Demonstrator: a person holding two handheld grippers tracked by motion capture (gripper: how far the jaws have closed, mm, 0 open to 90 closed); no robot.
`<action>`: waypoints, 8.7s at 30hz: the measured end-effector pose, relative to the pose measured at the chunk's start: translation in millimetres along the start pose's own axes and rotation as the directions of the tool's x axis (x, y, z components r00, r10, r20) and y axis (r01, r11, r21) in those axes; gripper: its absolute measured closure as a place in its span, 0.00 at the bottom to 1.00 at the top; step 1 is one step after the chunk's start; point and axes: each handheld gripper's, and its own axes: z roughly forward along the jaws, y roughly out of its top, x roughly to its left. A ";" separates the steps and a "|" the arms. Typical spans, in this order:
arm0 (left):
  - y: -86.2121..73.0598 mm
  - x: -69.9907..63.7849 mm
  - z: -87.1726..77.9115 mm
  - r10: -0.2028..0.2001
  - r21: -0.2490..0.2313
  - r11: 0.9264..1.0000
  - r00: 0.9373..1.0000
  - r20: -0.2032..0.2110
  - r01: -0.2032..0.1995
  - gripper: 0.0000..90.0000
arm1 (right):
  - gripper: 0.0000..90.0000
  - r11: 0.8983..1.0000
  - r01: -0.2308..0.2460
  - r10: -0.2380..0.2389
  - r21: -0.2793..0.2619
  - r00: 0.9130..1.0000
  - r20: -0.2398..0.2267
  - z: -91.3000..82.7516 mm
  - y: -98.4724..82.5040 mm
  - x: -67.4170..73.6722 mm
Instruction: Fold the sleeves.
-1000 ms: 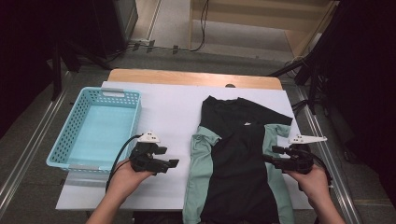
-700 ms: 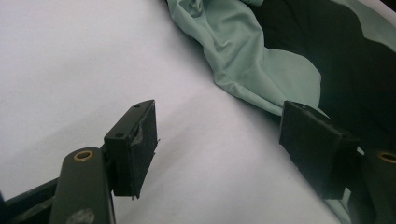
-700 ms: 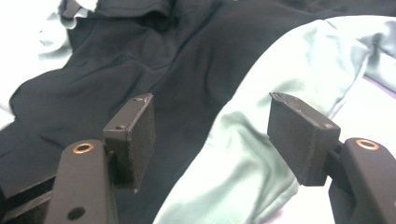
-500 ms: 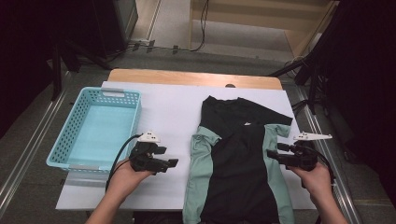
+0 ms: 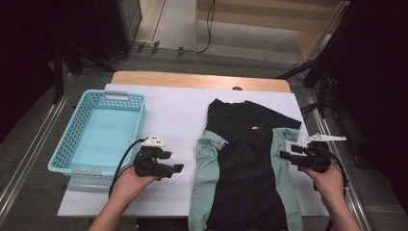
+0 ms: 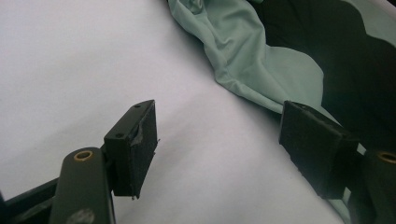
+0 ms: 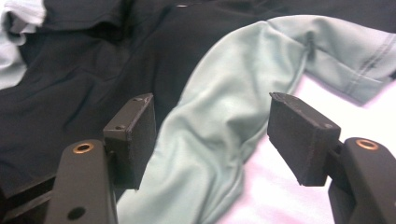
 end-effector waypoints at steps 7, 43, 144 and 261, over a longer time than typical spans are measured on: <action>0.1 -0.2 1.0 0.000 0.000 1.000 1.000 -0.001 0.000 0.32 | 0.34 1.000 -0.028 0.029 -0.007 0.999 0.030 2.9 2.2 -11.5; 0.2 0.1 3.2 0.010 0.006 1.000 1.000 0.005 -0.010 0.32 | 0.34 0.995 -0.103 0.103 -0.008 0.985 0.140 23.0 25.9 -47.1; -4.8 -3.8 2.3 0.024 -0.007 1.000 1.000 0.011 -0.024 0.32 | 0.88 0.994 -0.106 0.107 -0.011 0.988 0.112 34.5 80.8 -36.5; -0.1 -6.6 7.7 0.044 -0.002 0.999 0.999 0.020 -0.044 0.32 | 0.86 0.972 0.131 -0.115 0.195 0.989 -0.089 73.4 82.2 51.2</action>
